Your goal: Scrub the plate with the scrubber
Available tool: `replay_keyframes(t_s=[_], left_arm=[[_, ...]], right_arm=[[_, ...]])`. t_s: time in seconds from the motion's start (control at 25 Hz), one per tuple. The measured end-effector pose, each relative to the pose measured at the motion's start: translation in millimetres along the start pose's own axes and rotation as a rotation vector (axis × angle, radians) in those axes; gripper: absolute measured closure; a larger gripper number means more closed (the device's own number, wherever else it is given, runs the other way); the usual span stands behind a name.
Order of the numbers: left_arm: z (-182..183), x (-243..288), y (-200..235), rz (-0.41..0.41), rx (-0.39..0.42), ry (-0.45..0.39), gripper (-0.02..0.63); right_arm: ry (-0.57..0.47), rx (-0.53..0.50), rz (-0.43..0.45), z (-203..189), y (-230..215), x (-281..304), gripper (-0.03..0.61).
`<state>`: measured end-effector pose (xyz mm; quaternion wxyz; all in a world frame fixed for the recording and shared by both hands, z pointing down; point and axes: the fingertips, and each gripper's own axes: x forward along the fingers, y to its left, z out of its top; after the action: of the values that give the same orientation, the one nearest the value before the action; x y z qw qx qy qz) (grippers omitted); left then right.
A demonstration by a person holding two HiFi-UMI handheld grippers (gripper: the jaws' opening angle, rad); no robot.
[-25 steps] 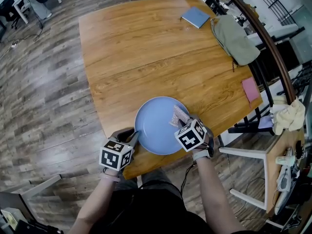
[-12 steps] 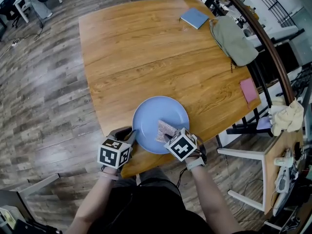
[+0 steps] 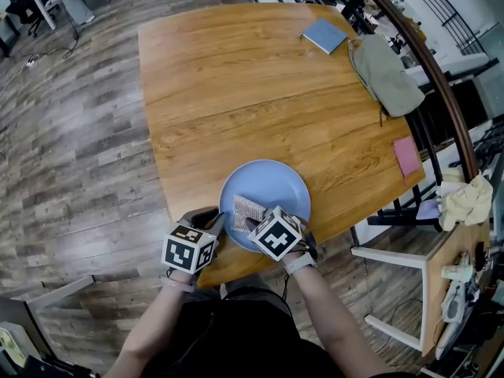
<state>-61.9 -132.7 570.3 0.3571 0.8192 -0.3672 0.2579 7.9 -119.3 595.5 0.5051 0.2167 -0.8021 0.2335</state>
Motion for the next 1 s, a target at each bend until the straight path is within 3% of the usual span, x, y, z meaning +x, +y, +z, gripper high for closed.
replay_keyframes(t_s=[0.44, 0.72, 1.0], left_arm=[[0.2, -1.1, -0.9, -0.021, -0.015, -0.01, 0.555], [-0.1, -1.2, 0.2, -0.024, -0.014, -0.007, 0.555], [-0.7, -2.1, -0.7, -0.018, 0.0, 0.0, 0.555]], right_arm=[[-0.104, -0.113, -0.069, 50.7, -33.4, 11.8, 0.502], [-0.121, -0.083, -0.206, 50.6, -81.3, 2.4, 0.502], [-0.1, 0.01, -0.32, 19.3, -122.8, -19.7, 0.506]])
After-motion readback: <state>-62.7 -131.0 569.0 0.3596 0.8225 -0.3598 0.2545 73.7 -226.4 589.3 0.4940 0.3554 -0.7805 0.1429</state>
